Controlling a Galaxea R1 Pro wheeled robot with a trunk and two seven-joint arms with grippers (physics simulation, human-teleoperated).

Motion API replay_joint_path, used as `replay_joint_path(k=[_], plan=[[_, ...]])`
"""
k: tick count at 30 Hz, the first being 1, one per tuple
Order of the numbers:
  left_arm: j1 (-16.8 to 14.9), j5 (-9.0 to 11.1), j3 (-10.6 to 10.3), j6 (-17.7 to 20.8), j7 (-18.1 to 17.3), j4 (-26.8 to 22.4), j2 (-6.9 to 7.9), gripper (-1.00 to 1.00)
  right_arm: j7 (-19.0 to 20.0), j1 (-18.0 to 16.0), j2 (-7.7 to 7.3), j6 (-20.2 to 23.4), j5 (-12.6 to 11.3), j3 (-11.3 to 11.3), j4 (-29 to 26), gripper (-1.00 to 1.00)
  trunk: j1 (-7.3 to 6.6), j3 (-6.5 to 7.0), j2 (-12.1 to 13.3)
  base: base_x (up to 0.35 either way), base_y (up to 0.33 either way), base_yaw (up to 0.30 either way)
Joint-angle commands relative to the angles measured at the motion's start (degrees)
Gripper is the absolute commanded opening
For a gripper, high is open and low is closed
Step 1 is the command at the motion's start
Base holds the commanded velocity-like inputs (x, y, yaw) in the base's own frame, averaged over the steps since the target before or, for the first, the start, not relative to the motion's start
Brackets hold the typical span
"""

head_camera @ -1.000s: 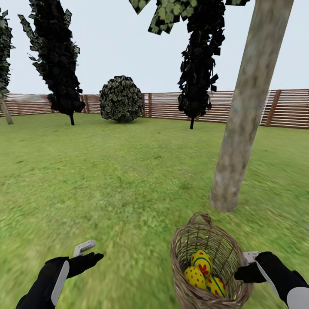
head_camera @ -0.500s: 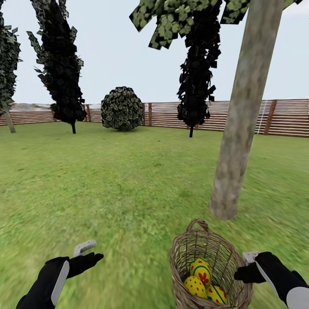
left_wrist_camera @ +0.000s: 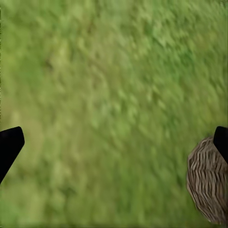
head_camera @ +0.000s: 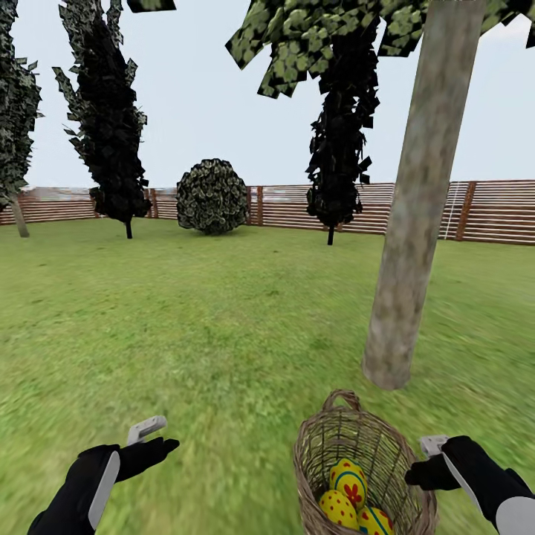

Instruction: Take the three Easter eggs out of the wicker basket on the lawn in the garden, then place them on the lawn next to a single tree (choose any tree) so that all three eggs are next to the same tree and none are left in the basket.

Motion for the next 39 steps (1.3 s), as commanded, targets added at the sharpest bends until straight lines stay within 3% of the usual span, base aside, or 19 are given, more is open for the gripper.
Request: replay_joint_path(k=[1, 27, 39], plan=[[0.0, 0.5, 0.1, 0.4, 0.1, -0.1, 0.0, 1.0, 0.4, 0.0, -0.06, 0.2, 0.4, 0.3, -0.1, 1.0, -0.24, 0.12, 0.4, 0.0, 0.0, 0.0], [0.0, 0.4, 0.1, 0.5, 0.0, 0.0, 0.35, 1.0, 0.4, 0.0, -0.06, 0.2, 0.4, 0.3, -0.1, 1.0, -5.95, 4.78, 10.8, 0.0, 0.0, 0.0], [0.0, 0.4, 0.1, 0.3, -0.1, 0.0, 0.1, 1.0, 0.4, 0.0, -0.14, 0.2, 0.4, 0.2, -0.1, 1.0, -5.95, 4.78, 10.8, 0.0, 0.106, 0.0]])
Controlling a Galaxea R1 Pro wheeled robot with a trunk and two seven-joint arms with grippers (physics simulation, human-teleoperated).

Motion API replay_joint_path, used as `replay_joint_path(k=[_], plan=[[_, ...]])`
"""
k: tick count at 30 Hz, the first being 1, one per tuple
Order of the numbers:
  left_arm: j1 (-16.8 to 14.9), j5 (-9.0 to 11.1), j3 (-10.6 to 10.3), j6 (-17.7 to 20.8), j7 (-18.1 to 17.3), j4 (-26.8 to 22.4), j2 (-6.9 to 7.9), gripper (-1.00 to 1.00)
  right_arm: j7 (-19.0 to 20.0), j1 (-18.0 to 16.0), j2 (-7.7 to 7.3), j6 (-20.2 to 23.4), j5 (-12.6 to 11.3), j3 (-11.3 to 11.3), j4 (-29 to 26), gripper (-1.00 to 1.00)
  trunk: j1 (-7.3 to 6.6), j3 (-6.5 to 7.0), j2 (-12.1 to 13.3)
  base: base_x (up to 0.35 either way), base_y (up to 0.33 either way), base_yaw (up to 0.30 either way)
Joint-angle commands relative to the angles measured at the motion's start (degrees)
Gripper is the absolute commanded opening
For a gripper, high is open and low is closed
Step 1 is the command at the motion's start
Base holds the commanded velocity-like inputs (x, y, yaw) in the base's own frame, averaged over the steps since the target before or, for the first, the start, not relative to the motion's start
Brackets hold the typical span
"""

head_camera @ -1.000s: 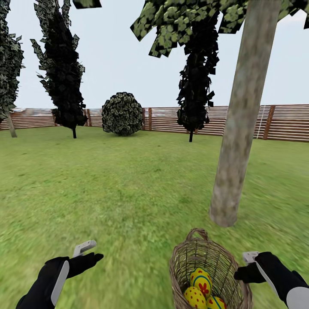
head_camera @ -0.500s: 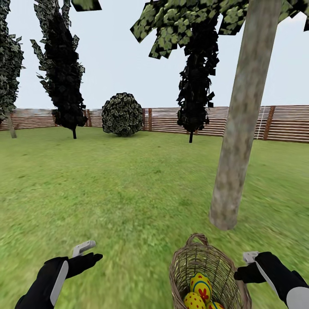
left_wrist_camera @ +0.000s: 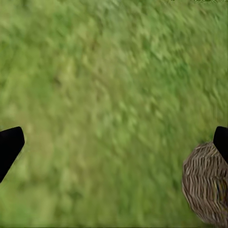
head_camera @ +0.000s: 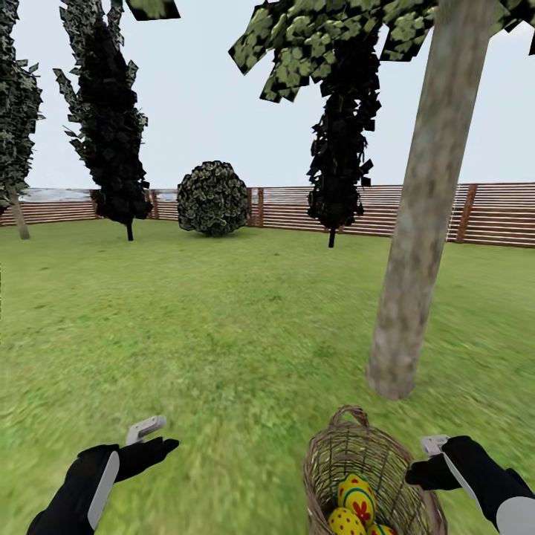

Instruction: Take the three Easter eggs out of the wicker basket on the lawn in the garden, then place them on the lawn next to a single tree (choose any tree) so that all three eggs are next to the same tree and none are left in the basket.

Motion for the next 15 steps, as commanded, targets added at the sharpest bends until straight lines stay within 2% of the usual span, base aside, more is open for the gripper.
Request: replay_joint_path(k=[1, 10, 15], plan=[[0.0, 0.6, 0.1, 0.4, 0.1, 0.0, 0.0, 1.0, 0.4, 0.0, -0.06, 0.2, 0.4, 0.2, -0.1, 1.0, -0.01, -0.07, 0.0, 0.0, 0.324, 0.0], [0.0, 0.6, 0.1, 0.4, 0.2, 0.0, 0.0, 1.0, 0.4, 0.0, -0.07, 0.2, 0.4, 0.2, -0.1, 1.0, -0.01, -0.07, 0.0, 0.0, 0.334, 0.0], [0.0, 0.6, 0.1, 0.4, 0.2, 0.0, -0.07, 1.0, 0.4, 0.0, -0.08, 0.2, 0.4, 0.1, -0.2, 1.0, -0.01, -0.07, 0.0, 0.0, 0.094, 0.0]])
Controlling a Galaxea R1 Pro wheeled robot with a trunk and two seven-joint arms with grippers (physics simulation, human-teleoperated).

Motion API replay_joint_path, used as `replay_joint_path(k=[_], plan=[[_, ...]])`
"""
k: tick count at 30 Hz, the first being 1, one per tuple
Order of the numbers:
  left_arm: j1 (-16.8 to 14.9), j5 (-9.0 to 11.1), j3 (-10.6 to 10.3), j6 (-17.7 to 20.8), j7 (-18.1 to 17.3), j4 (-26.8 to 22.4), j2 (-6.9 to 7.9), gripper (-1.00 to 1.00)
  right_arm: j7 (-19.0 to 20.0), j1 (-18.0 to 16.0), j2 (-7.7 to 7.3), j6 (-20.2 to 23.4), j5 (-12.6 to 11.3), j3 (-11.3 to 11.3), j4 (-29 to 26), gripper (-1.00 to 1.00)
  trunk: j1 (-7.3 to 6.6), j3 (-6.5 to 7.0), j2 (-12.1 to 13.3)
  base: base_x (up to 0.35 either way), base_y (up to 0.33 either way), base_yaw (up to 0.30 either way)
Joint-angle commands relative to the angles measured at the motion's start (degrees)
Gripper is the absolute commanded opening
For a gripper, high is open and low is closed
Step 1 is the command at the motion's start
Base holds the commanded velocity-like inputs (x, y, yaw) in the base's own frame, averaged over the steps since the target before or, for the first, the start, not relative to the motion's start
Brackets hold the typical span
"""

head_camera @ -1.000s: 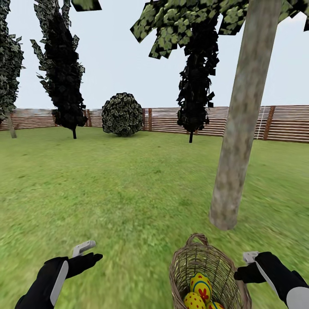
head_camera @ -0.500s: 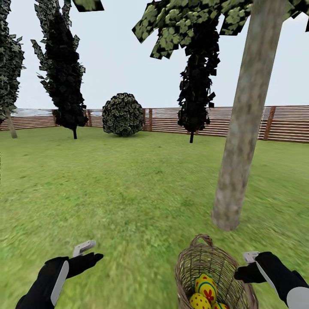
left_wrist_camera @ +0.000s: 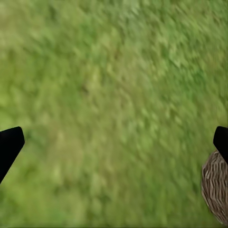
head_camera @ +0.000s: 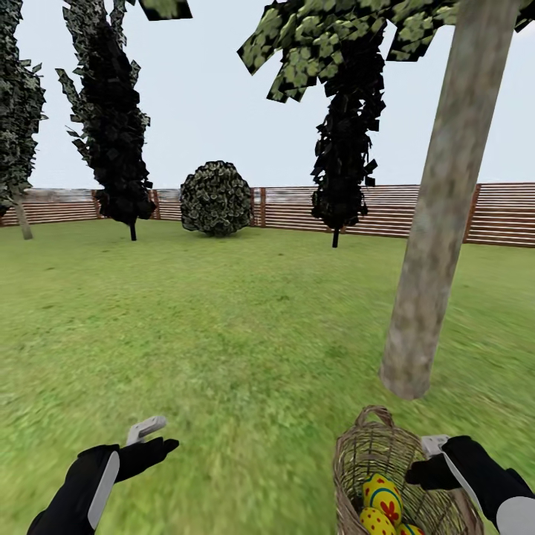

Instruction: Take the three Easter eggs out of the wicker basket on the lawn in the garden, then place them on the lawn next to a single tree (choose any tree) so that all three eggs are next to the same tree and none are left in the basket.

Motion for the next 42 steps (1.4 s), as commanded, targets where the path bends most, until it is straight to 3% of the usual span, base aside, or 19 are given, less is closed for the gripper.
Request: replay_joint_path(k=[1, 8, 24, 35, 42], plan=[[0.0, 0.5, 0.1, 0.4, 0.1, 0.0, -0.01, 1.0, 0.4, 0.0, -0.05, 0.2, 0.4, 0.3, -0.1, 1.0, -0.01, -0.07, 0.0, 0.0, 0.057, 0.0], [0.0, 0.5, 0.1, 0.4, 0.2, 0.0, -0.02, 1.0, 0.4, 0.0, -0.07, 0.2, 0.4, 0.3, -0.1, 1.0, -0.01, -0.07, 0.0, 0.0, 0.207, 0.0], [0.0, 0.5, 0.1, 0.3, 0.2, 0.1, -0.02, 1.0, 0.4, 0.0, -0.04, 0.2, 0.4, 0.3, -0.1, 1.0, -0.01, -0.07, 0.0, 0.006, 0.011, 0.0], [0.0, 0.5, 0.1, 0.3, 0.2, 1.9, -0.07, 1.0, 0.4, 0.0, -0.12, 0.2, 0.4, 0.3, -0.2, 1.0, -0.01, -0.07, 0.0, 0.281, 0.027, 0.0], [0.0, 0.5, 0.1, -0.2, 0.2, 1.9, -0.11, 1.0, 0.4, 0.0, -0.13, 0.2, 0.4, 0.3, -0.2, 1.0, -0.01, -0.07, 0.0, 0.045, 0.0, 0.0]])
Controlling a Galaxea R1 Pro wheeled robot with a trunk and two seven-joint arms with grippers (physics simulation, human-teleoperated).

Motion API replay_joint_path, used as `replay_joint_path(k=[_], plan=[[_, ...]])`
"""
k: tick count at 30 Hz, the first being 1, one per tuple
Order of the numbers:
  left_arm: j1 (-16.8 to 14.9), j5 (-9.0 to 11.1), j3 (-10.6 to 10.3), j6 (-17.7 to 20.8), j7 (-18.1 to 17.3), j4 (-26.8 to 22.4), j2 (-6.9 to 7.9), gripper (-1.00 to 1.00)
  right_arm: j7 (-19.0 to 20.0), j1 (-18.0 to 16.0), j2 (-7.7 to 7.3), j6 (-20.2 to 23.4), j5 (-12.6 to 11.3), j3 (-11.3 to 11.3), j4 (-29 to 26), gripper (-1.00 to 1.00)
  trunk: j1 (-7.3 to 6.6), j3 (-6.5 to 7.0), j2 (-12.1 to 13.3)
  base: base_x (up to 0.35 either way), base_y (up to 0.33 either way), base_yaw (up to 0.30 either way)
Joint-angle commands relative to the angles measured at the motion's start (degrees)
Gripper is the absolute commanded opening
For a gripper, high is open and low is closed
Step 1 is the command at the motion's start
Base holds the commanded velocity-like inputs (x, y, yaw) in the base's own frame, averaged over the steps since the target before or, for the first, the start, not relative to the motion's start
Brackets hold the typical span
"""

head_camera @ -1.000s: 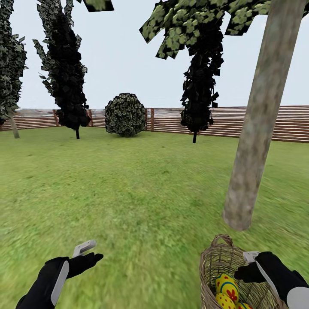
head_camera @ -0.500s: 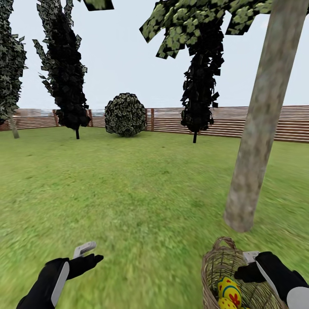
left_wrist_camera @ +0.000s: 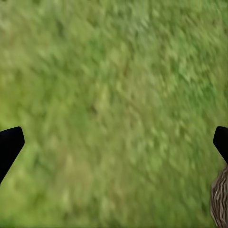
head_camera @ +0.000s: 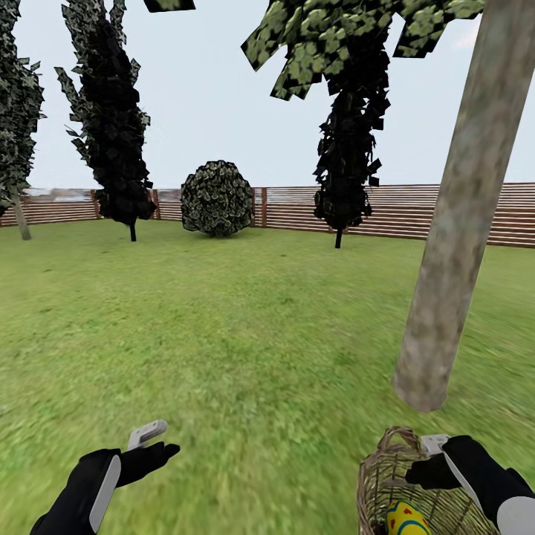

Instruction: Take the three Easter eggs out of the wicker basket on the lawn in the garden, then place them on the lawn next to a single tree (choose any tree) so that all three eggs are next to the same tree and none are left in the basket.

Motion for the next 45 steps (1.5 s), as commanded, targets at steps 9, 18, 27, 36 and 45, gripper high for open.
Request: replay_joint_path(k=[9, 18, 27, 36, 45], plan=[[0.0, 0.5, 0.1, 0.2, 0.1, 0.0, -0.01, 1.0, 0.4, 0.0, -0.06, 0.2, 0.4, 0.3, -0.1, 1.0, -0.01, -0.07, 0.0, 0.001, 0.0, 0.0], [0.0, 0.5, 0.1, 0.2, 0.1, 0.0, -0.08, 1.0, 0.4, 0.0, -0.13, 0.3, 0.4, 0.3, -0.1, 1.0, -0.01, -0.07, 0.0, 0.0, 0.0, 0.0], [0.0, 0.5, 0.1, 0.2, 0.1, 0.0, -0.05, 1.0, 0.4, 0.0, -0.11, 0.3, 0.4, 0.3, -0.1, 1.0, -0.01, -0.07, 0.0, 0.0, 0.0, 0.0], [0.0, 0.5, 0.0, 0.2, 0.2, 0.0, -0.06, 1.0, 0.4, 0.0, -0.14, 0.3, 0.4, 0.3, -0.1, 1.0, 0.65, -0.61, -1.2, 0.0, 0.0, 0.0], [0.0, 0.5, 0.0, 0.2, 0.2, 0.0, -0.02, 1.0, 0.4, 0.0, -0.15, 0.3, 0.4, 0.3, -0.1, 1.0, 2.63, -2.22, -4.8, 0.0, 0.0, 0.0]])
